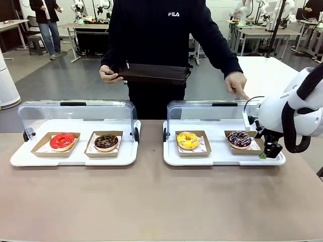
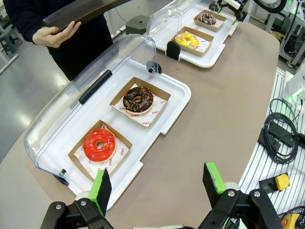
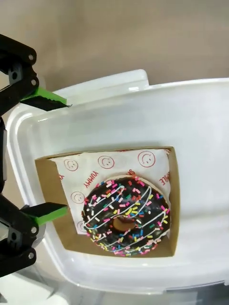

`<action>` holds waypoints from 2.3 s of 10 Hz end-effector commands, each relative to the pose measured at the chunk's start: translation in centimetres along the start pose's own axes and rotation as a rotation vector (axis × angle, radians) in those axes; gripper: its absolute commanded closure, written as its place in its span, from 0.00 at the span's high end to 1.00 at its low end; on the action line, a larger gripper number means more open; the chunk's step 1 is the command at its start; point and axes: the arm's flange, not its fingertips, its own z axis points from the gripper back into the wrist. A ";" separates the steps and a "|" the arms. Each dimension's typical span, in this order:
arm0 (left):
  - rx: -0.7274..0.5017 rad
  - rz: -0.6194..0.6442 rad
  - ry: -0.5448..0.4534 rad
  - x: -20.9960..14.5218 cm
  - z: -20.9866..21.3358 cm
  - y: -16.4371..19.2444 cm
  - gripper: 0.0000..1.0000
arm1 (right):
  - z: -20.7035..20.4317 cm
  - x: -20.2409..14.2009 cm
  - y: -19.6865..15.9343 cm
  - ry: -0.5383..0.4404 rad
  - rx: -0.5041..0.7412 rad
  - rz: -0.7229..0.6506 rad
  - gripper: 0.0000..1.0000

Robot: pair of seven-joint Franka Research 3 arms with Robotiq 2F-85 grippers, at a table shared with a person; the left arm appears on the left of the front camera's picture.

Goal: Provide the desired donut to the person.
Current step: Pick up and lift the Paper togo box containing the Donut pointed at by the person.

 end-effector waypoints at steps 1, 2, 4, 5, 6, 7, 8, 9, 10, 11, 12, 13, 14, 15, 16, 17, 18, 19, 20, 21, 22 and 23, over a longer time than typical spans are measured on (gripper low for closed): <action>-0.002 0.009 -0.005 0.0 0.1 0.1 1.00 | -0.3 -0.4 -0.9 0.067 0.093 0.032 1.00; -0.002 0.009 -0.005 0.0 0.1 0.1 1.00 | -0.8 -0.7 -1.4 0.051 0.110 0.023 1.00; -0.002 0.009 -0.005 0.0 0.1 0.1 1.00 | -1.5 -0.6 -1.8 0.022 0.125 0.010 1.00; -0.002 0.009 -0.005 0.0 0.1 0.1 1.00 | -1.6 -0.5 -1.7 0.003 0.109 0.010 1.00; -0.002 0.009 -0.005 0.0 0.1 0.1 1.00 | -1.5 -0.6 -1.7 0.012 0.105 0.005 1.00; -0.002 0.009 -0.005 0.0 0.1 0.1 1.00 | -1.6 -0.6 -1.8 0.028 0.106 0.004 0.91; -0.002 0.009 -0.005 0.0 0.1 0.1 1.00 | -1.5 -0.6 -1.8 0.026 0.112 0.009 0.53; -0.002 0.009 -0.005 0.0 0.1 0.1 1.00 | -1.5 -0.5 -1.9 0.029 0.104 0.010 0.31; -0.002 0.009 -0.005 0.0 0.1 0.1 1.00 | -1.5 -0.6 -1.9 0.038 0.122 0.010 0.00; -0.002 0.009 -0.005 0.0 0.1 0.1 1.00 | -1.6 -0.7 -1.9 0.043 0.126 0.011 0.00; -0.002 0.009 -0.005 0.0 0.1 0.1 1.00 | -1.7 -0.7 -1.9 0.045 0.126 0.014 0.00; -0.002 0.009 -0.005 0.0 0.1 0.1 1.00 | -1.7 -0.7 -1.9 0.048 0.127 0.014 0.01; -0.002 0.009 -0.005 0.0 0.1 0.1 1.00 | -1.7 -0.8 -1.9 0.048 0.130 0.012 0.00; -0.002 0.009 -0.005 0.0 0.1 0.1 1.00 | -1.8 -0.8 -1.9 0.051 0.128 0.012 0.00; -0.002 0.009 -0.005 0.0 0.1 0.1 1.00 | -1.8 -0.9 -1.9 0.053 0.132 0.011 0.00; -0.002 0.009 -0.005 0.0 0.1 0.1 1.00 | -1.6 -0.8 -1.8 0.057 0.133 0.014 0.00; -0.002 0.009 -0.005 0.0 0.1 0.1 1.00 | -1.3 -0.8 -1.7 0.052 0.133 0.026 0.00; -0.002 0.009 -0.005 0.0 0.1 0.1 1.00 | -0.9 -0.8 -1.5 0.046 0.126 0.026 0.00; -0.002 0.009 -0.005 0.0 0.1 0.1 1.00 | -0.1 -1.0 -1.2 0.036 0.115 0.026 0.00; -0.002 0.009 -0.005 0.0 0.1 0.1 1.00 | 1.3 -1.1 -0.5 -0.001 0.108 0.034 0.00; -0.002 0.009 -0.005 0.0 0.1 0.1 1.00 | 3.6 -1.3 0.7 -0.020 0.107 0.050 0.00; -0.002 0.009 -0.005 0.0 0.1 0.1 1.00 | 5.6 -1.1 1.9 -0.029 0.096 0.052 0.00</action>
